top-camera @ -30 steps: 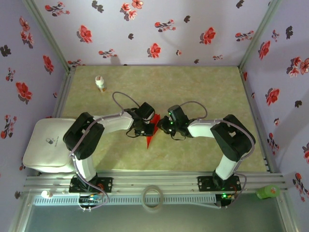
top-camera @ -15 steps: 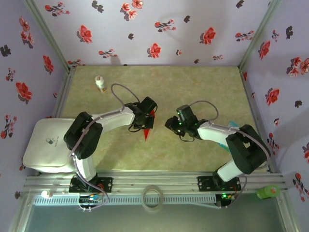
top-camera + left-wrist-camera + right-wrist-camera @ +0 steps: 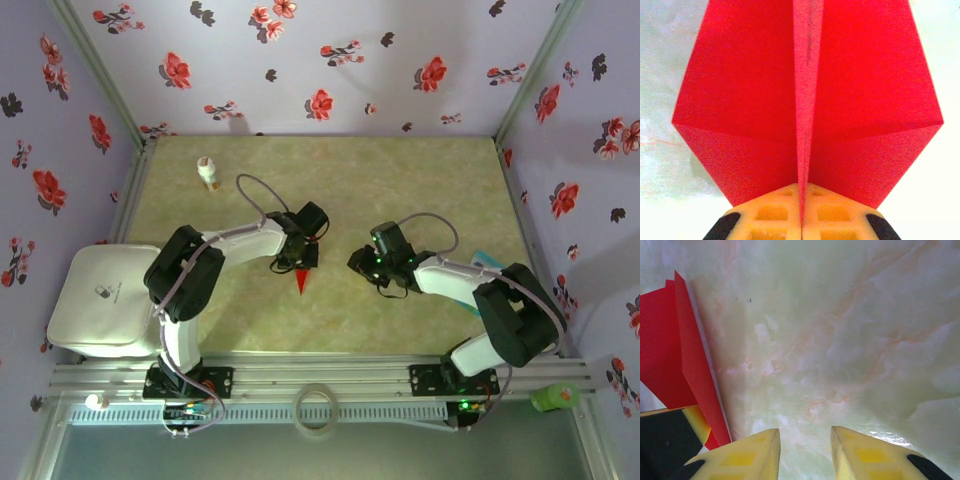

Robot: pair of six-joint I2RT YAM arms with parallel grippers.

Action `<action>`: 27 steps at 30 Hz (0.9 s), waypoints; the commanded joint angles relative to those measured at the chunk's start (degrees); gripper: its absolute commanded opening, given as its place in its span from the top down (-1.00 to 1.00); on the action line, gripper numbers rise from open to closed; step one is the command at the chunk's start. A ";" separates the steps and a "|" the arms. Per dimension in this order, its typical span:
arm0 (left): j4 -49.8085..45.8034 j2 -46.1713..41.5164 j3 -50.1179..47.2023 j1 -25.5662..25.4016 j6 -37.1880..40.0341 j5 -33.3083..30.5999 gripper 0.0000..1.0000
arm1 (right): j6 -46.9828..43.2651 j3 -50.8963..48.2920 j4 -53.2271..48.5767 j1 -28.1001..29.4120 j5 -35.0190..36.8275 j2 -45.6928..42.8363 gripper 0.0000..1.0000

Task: Fold a paper plane with a square sheet of paper (pick it up from the middle)
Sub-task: Move a paper plane to the center of the table.

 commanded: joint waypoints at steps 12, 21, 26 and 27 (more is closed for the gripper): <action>-2.72 2.79 2.74 -0.03 -0.87 -0.87 0.81 | 0.28 -1.45 1.36 -0.38 0.49 0.86 0.36; -3.47 3.89 3.01 0.00 -0.88 -1.40 0.77 | 0.34 -1.41 1.69 -0.38 0.32 1.44 0.35; -3.33 4.26 3.14 0.01 -0.48 -1.42 0.75 | 0.43 -1.45 1.97 -0.38 0.09 1.81 0.35; -3.36 4.45 3.14 0.01 -0.51 -1.39 0.74 | 0.43 -1.54 2.11 -0.38 0.05 1.78 0.35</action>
